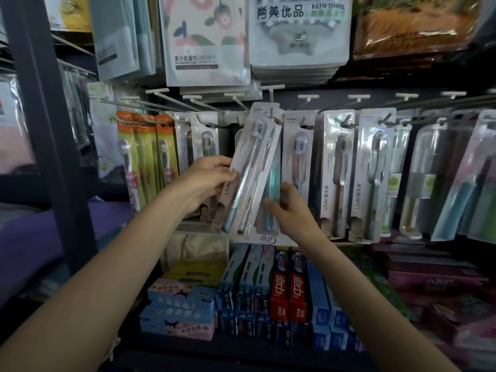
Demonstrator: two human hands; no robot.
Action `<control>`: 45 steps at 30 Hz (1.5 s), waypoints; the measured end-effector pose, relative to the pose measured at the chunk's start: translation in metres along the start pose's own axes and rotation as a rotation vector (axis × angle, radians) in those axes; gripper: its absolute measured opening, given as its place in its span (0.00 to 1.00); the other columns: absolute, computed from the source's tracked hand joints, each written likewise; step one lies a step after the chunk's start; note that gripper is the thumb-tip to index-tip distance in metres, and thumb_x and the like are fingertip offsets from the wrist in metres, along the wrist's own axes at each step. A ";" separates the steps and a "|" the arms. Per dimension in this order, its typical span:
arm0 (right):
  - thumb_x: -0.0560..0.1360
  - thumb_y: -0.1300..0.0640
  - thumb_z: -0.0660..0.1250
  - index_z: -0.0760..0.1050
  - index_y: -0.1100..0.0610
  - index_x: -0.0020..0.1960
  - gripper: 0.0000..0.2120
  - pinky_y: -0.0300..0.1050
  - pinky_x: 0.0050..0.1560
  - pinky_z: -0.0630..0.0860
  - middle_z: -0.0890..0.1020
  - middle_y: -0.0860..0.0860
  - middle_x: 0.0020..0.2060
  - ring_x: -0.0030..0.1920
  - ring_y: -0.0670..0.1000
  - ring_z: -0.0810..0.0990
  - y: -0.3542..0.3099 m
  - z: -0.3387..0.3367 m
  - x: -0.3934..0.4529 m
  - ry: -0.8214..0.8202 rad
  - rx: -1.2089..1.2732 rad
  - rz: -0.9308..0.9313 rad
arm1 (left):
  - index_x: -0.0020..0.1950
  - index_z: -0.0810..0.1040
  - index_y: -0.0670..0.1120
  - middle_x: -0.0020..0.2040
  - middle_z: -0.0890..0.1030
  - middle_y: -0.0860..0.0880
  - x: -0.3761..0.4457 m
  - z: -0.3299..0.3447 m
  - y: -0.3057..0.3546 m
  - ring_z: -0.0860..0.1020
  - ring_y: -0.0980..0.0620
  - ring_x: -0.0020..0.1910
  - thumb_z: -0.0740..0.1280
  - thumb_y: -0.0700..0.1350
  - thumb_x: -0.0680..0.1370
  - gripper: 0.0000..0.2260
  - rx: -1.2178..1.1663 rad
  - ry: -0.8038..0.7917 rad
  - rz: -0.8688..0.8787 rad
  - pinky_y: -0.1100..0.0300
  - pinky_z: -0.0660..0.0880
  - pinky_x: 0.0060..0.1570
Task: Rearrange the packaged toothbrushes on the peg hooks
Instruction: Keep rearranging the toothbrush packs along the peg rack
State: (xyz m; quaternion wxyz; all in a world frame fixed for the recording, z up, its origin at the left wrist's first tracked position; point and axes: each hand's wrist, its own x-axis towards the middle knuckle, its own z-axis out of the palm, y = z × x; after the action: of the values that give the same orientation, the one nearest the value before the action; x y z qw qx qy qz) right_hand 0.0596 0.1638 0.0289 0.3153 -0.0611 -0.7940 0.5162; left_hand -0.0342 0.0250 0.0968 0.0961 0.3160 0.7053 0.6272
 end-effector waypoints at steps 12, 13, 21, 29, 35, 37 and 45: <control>0.77 0.61 0.61 0.56 0.50 0.72 0.27 0.56 0.55 0.77 0.75 0.55 0.60 0.56 0.57 0.77 -0.018 0.007 -0.011 0.108 0.070 -0.161 | 0.57 0.74 0.43 0.44 0.81 0.48 -0.010 0.009 -0.003 0.80 0.53 0.41 0.65 0.34 0.75 0.12 -0.181 -0.057 -0.035 0.62 0.77 0.35; 0.77 0.63 0.61 0.57 0.50 0.72 0.27 0.51 0.57 0.77 0.74 0.52 0.60 0.58 0.52 0.77 -0.019 0.002 -0.009 0.090 0.067 -0.171 | 0.55 0.74 0.44 0.44 0.81 0.48 -0.010 0.008 -0.002 0.80 0.53 0.41 0.65 0.35 0.75 0.10 -0.118 -0.016 -0.004 0.62 0.76 0.35; 0.74 0.69 0.59 0.60 0.51 0.72 0.29 0.45 0.43 0.78 0.76 0.57 0.58 0.45 0.54 0.77 -0.031 -0.041 -0.004 0.148 -0.668 -0.295 | 0.46 0.71 0.48 0.42 0.78 0.51 -0.015 0.005 0.006 0.76 0.55 0.38 0.64 0.35 0.77 0.07 0.197 0.225 0.213 0.64 0.74 0.35; 0.72 0.66 0.63 0.65 0.53 0.67 0.25 0.45 0.33 0.74 0.78 0.55 0.50 0.37 0.53 0.76 -0.024 -0.068 -0.026 0.094 -0.809 -0.261 | 0.49 0.72 0.43 0.43 0.79 0.45 -0.028 0.053 -0.001 0.78 0.50 0.42 0.61 0.32 0.77 0.07 -0.491 0.001 -0.147 0.55 0.76 0.37; 0.72 0.65 0.63 0.66 0.53 0.65 0.23 0.40 0.28 0.69 0.76 0.50 0.47 0.31 0.46 0.73 -0.016 -0.088 -0.038 0.119 -0.762 -0.249 | 0.50 0.71 0.44 0.50 0.78 0.43 -0.016 0.068 -0.010 0.77 0.47 0.47 0.60 0.34 0.78 0.05 -0.355 0.146 -0.068 0.49 0.77 0.47; 0.72 0.64 0.64 0.66 0.53 0.64 0.22 0.39 0.27 0.65 0.75 0.50 0.44 0.31 0.45 0.71 -0.013 -0.093 -0.043 0.158 -0.817 -0.257 | 0.54 0.70 0.44 0.54 0.76 0.44 -0.015 0.059 -0.025 0.76 0.48 0.51 0.61 0.36 0.78 0.07 -0.079 0.239 0.025 0.50 0.75 0.54; 0.72 0.66 0.63 0.64 0.59 0.52 0.11 0.32 0.25 0.66 0.72 0.45 0.33 0.29 0.43 0.72 0.012 -0.109 -0.068 0.482 -0.510 -0.246 | 0.45 0.68 0.50 0.41 0.73 0.55 -0.051 0.042 -0.060 0.73 0.59 0.40 0.62 0.39 0.78 0.07 0.343 0.077 0.338 0.71 0.68 0.35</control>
State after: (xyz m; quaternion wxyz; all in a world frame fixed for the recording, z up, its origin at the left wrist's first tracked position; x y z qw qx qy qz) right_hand 0.1721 0.2264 0.0181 0.5276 -0.1619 -0.8014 0.2307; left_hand 0.0078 0.0299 0.0186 -0.0925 0.4172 0.7418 0.5169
